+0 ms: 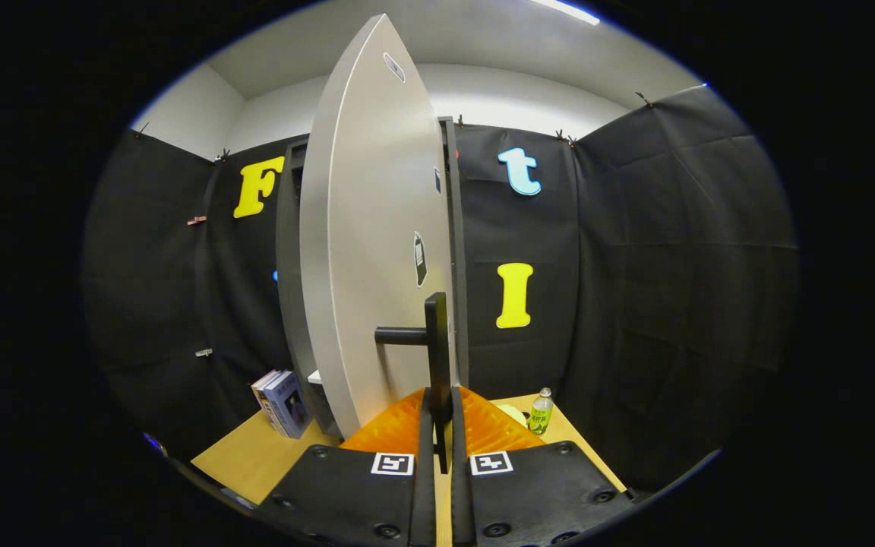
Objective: Open the shoe cabinet door, grab the shoes and put them into the shoe cabinet, then close the shoe cabinet door.
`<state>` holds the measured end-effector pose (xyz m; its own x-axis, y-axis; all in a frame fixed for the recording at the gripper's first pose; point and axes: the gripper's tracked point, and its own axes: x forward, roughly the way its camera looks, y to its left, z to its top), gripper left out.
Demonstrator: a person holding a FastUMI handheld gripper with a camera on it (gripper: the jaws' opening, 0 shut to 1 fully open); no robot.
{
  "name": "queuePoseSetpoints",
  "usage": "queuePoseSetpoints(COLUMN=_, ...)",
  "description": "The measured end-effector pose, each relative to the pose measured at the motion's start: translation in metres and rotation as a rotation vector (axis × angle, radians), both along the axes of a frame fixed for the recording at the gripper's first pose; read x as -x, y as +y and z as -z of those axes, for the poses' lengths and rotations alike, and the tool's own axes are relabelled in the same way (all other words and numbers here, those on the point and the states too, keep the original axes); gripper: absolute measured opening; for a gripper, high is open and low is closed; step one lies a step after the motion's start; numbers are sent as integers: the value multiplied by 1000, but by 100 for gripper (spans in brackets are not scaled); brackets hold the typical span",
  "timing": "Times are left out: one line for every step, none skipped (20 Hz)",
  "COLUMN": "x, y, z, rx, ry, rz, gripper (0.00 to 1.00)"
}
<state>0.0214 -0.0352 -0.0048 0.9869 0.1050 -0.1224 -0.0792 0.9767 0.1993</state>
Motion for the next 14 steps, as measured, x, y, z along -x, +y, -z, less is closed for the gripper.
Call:
queuePoseSetpoints(x=0, y=-5, z=1, rx=0, ry=-1, rz=10, gripper=12)
queuePoseSetpoints(x=0, y=-11, z=2, rx=-4, ry=-2, rz=16, gripper=9)
queuePoseSetpoints(x=1, y=-16, z=3, rx=-13, ry=1, rz=17, gripper=7)
queuePoseSetpoints(x=1, y=-22, z=4, rx=-22, ry=1, rz=22, gripper=7)
queuePoseSetpoints(x=0, y=-26, z=5, rx=-28, ry=1, rz=25, gripper=7)
queuePoseSetpoints(x=0, y=-29, z=6, rx=-35, ry=2, rz=20, gripper=7)
queuePoseSetpoints(x=0, y=-30, z=6, rx=-39, ry=2, rz=14, gripper=7)
queuePoseSetpoints(x=0, y=-32, z=6, rx=-40, ry=-1, rz=10, gripper=7)
queuePoseSetpoints(x=-1, y=-34, z=7, rx=-42, ry=0, rz=7, gripper=7)
queuePoseSetpoints(x=-1, y=-36, z=7, rx=-43, ry=-1, rz=4, gripper=7)
queuePoseSetpoints(x=0, y=-37, z=7, rx=-44, ry=1, rz=4, gripper=7)
queuePoseSetpoints(x=-1, y=-38, z=8, rx=-45, ry=2, rz=3, gripper=7)
queuePoseSetpoints(x=0, y=-39, z=8, rx=-45, ry=2, rz=0, gripper=7)
queuePoseSetpoints(x=1, y=-38, z=9, rx=-42, ry=-1, rz=1, gripper=7)
